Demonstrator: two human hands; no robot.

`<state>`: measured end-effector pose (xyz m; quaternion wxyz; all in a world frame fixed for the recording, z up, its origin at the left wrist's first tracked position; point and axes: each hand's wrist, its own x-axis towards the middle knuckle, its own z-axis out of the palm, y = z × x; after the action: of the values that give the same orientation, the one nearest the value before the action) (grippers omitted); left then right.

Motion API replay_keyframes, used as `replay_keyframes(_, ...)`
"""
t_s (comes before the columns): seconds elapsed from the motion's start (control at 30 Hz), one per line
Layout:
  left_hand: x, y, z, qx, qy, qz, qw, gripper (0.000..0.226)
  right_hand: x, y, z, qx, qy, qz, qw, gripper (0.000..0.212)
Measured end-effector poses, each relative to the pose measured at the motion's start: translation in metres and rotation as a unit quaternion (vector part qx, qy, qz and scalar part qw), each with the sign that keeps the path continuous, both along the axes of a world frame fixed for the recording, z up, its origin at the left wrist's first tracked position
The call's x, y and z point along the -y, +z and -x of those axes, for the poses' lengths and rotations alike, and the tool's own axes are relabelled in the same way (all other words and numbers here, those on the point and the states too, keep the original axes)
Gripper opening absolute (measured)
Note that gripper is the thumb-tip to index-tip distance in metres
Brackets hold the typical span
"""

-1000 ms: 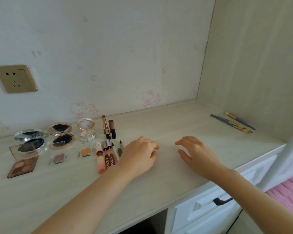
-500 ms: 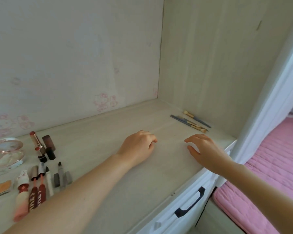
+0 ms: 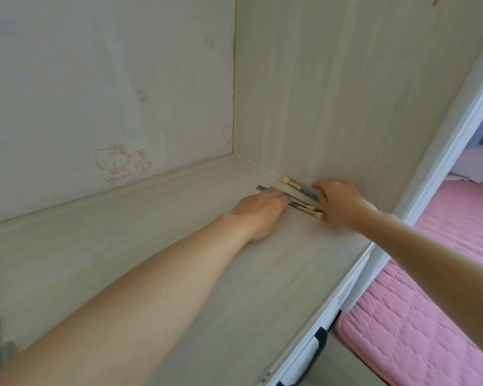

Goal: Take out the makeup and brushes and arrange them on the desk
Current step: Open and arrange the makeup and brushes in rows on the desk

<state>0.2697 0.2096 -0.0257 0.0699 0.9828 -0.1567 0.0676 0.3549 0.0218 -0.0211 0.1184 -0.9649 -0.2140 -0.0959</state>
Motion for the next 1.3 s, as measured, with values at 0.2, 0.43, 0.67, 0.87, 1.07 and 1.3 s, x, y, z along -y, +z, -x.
replay_keyframes(0.2, 0.001, -0.001, -0.019, -0.018, -0.025, -0.011, 0.999, 0.044, -0.018, -0.002, -0.016, 0.003, 0.009, 0.012, 1.000, 0.021)
replay_keyframes(0.43, -0.003, 0.000, -0.019, 0.006, -0.035, 0.001, 0.999, 0.035, -0.019, -0.002, -0.018, 0.007, 0.010, 0.069, 0.998, 0.016)
replay_keyframes(0.67, -0.013, 0.002, -0.016, 0.050, -0.055, -0.049, 0.996, 0.037, -0.011, -0.002, -0.019, -0.031, 0.005, -0.019, 0.999, 0.029)
replay_keyframes(0.87, -0.021, 0.001, -0.017, 0.062, -0.067, -0.058, 0.994, 0.027, -0.008, 0.001, -0.011, -0.050, 0.005, -0.057, 0.997, 0.035)
replay_keyframes(1.07, -0.021, 0.005, -0.015, 0.095, -0.082, -0.062, 0.990, 0.014, -0.010, 0.007, -0.010, -0.087, -0.009, -0.098, 0.991, 0.019)
replay_keyframes(1.3, -0.012, 0.004, -0.022, 0.097, -0.056, -0.017, 0.994, 0.014, -0.021, 0.008, -0.015, -0.160, -0.034, -0.205, 0.965, 0.022)
